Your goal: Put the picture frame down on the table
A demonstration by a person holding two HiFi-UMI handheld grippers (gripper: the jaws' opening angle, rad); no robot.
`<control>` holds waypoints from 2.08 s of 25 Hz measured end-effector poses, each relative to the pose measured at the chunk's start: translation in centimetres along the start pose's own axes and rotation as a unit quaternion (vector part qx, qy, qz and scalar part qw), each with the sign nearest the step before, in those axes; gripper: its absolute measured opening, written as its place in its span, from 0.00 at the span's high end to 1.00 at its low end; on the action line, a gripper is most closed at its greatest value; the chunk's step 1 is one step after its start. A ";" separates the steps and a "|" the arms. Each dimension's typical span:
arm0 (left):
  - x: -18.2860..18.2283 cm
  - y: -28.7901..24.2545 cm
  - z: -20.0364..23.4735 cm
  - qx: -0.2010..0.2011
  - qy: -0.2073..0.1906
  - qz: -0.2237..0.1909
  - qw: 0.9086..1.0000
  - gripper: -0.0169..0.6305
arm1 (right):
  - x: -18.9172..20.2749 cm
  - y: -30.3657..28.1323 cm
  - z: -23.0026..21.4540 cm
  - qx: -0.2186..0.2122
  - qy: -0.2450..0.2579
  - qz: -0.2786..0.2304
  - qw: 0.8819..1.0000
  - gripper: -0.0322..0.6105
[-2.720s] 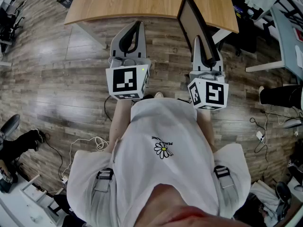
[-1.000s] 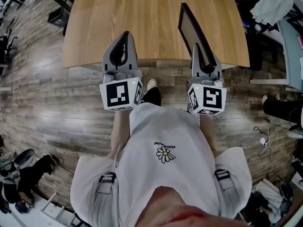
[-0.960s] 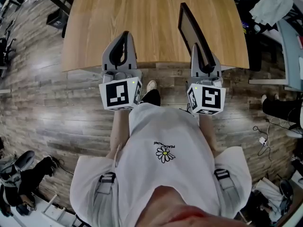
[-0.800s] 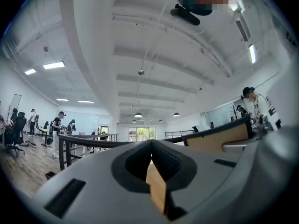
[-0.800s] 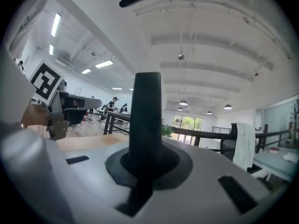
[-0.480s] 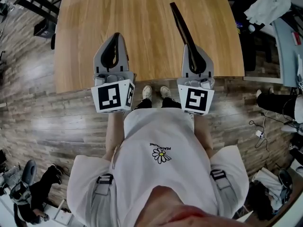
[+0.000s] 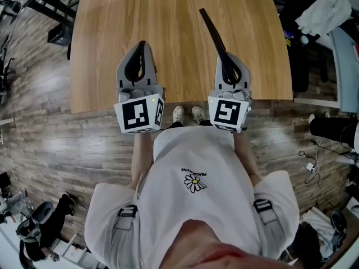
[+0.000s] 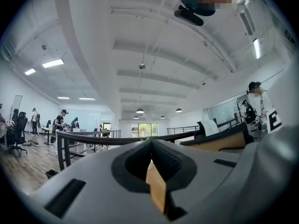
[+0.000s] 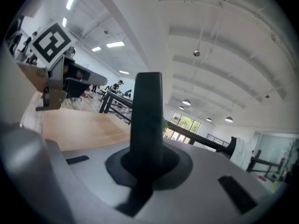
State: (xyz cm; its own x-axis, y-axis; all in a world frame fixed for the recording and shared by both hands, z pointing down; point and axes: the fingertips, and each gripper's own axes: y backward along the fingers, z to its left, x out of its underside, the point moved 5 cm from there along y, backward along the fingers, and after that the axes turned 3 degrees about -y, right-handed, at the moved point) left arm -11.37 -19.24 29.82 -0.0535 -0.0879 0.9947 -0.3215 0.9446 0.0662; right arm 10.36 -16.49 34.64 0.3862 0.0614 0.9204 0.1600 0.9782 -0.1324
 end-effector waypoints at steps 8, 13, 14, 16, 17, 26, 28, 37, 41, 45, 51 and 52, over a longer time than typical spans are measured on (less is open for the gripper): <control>0.5 -1.3 -0.5 -0.006 -0.020 0.005 1.000 0.95 | 4.8 -4.5 0.5 -0.047 0.188 0.100 0.976 0.92; 1.0 -1.7 -0.6 -0.009 -0.022 0.011 1.000 0.95 | 9.8 -7.7 2.4 -0.101 0.321 0.172 0.926 0.92; 1.0 -1.6 -0.5 -0.010 -0.022 0.011 1.000 0.95 | 10.7 -8.1 2.9 -0.111 0.340 0.180 0.916 0.92; 1.0 -1.7 -0.4 -0.012 -0.017 0.012 1.000 0.95 | 12.4 -8.9 3.9 -0.129 0.368 0.194 0.900 0.92; 1.0 -1.8 -0.3 -0.013 -0.014 0.013 1.000 0.95 | 13.3 -9.2 4.3 -0.136 0.380 0.200 0.893 0.92; 2.5 -1.6 0.8 -0.020 -0.024 0.033 0.999 0.95 | 18.0 -10.4 6.9 -0.132 0.452 0.235 0.850 0.92; 2.8 -1.5 0.9 -0.021 -0.024 0.037 0.999 0.95 | 18.4 -10.4 7.2 -0.130 0.457 0.238 0.847 0.91; 3.3 -1.7 0.7 -0.016 -0.020 0.045 0.999 0.95 | 20.9 -10.1 8.7 -0.225 0.385 0.270 0.853 0.69; 3.6 -1.3 0.9 -0.014 -0.017 0.051 0.998 0.95 | 21.6 -9.5 9.4 -0.266 0.356 0.297 0.845 0.61; 3.9 -1.2 0.9 -0.010 -0.007 0.056 0.998 0.95 | 23.0 -8.4 10.2 -0.338 0.357 0.328 0.807 0.47; 3.7 -1.2 0.7 -0.006 -0.013 0.053 0.999 0.95 | 23.1 -8.4 10.3 -0.399 0.322 0.347 0.785 0.44; 3.8 -1.2 0.6 -0.006 -0.013 0.054 0.998 0.95 | 23.1 -8.4 10.3 -0.404 0.319 0.352 0.781 0.43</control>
State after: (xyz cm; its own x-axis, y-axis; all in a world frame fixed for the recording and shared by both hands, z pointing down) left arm -11.72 -20.86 33.48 -0.1128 0.0065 0.9936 -0.3020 0.9524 -0.0406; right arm 8.63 -21.23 60.81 0.9705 0.1634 0.1774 0.1256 0.2855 -0.9501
